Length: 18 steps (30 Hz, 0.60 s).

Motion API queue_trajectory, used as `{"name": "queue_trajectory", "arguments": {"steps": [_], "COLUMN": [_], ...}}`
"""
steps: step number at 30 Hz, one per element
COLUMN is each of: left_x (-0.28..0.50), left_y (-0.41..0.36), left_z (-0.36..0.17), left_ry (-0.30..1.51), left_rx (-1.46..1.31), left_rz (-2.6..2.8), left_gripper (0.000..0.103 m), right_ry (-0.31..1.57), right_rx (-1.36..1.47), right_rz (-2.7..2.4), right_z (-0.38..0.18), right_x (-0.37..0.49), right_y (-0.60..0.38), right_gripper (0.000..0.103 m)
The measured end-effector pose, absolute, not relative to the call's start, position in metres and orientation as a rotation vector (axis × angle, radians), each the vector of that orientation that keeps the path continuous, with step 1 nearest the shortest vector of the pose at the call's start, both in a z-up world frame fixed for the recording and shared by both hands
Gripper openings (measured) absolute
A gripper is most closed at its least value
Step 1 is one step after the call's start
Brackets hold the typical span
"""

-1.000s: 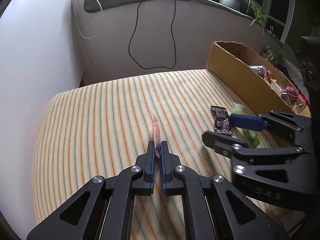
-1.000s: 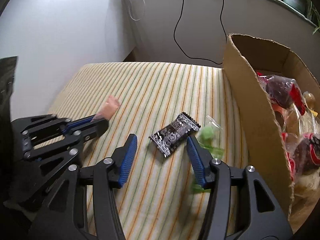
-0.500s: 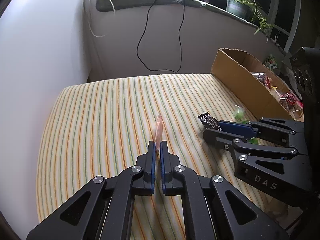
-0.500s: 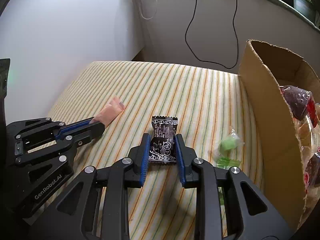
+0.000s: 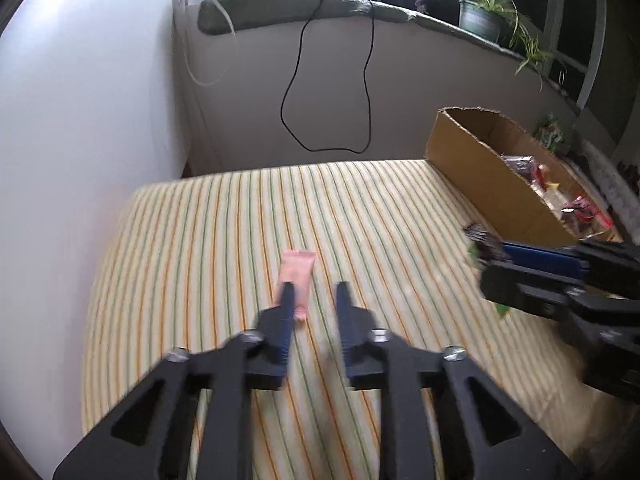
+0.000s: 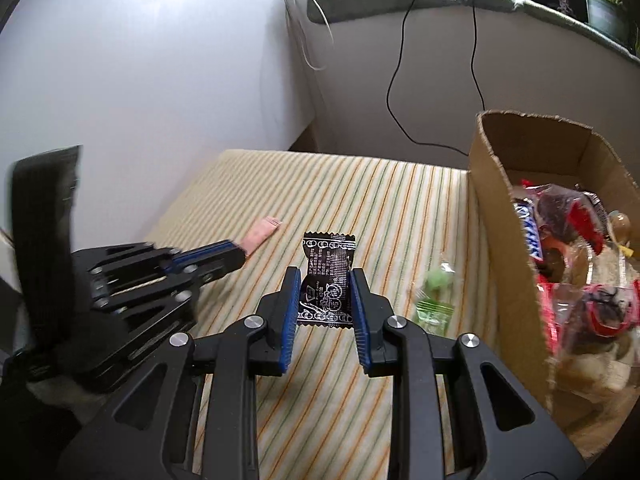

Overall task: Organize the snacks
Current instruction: 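Close the left tool on the pink candy while the right tool grasps the black candy, then carry the pink and black candies into the box and open both tools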

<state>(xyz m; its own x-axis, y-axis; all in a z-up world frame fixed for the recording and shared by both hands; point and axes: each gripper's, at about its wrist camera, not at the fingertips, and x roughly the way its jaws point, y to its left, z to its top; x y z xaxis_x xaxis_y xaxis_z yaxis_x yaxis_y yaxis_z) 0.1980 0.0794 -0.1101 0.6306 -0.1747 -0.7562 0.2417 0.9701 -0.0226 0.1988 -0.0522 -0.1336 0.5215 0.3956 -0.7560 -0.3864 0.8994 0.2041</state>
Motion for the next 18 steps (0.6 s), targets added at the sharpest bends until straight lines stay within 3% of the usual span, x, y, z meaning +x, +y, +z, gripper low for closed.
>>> {"name": "queue_trajectory", "arguments": {"steps": [2,6,10,18], "left_x": [0.204,0.219,0.223,0.217], "left_y": [0.072,0.066,0.068,0.062], "left_z": [-0.114,-0.123,-0.126,-0.111], "left_ry": [0.868,0.912,0.929,0.923], "left_rx": [0.142,0.184,0.153,0.114], "left_rz": [-0.215,-0.183,-0.191,-0.187], "left_gripper": [0.032,0.032,0.018,0.018], "right_ry": [0.905,0.896,0.873,0.840], "right_rx": [0.020,0.038,0.028,0.039], "right_rz": [0.482,0.512,0.531,0.543], "right_z": [-0.129,-0.124,-0.120,-0.106], "right_x": [0.196,0.196,0.197,0.194], "right_y": [-0.055,-0.064,-0.070,-0.093], "right_gripper": [0.025,0.025,0.025,0.025]}}
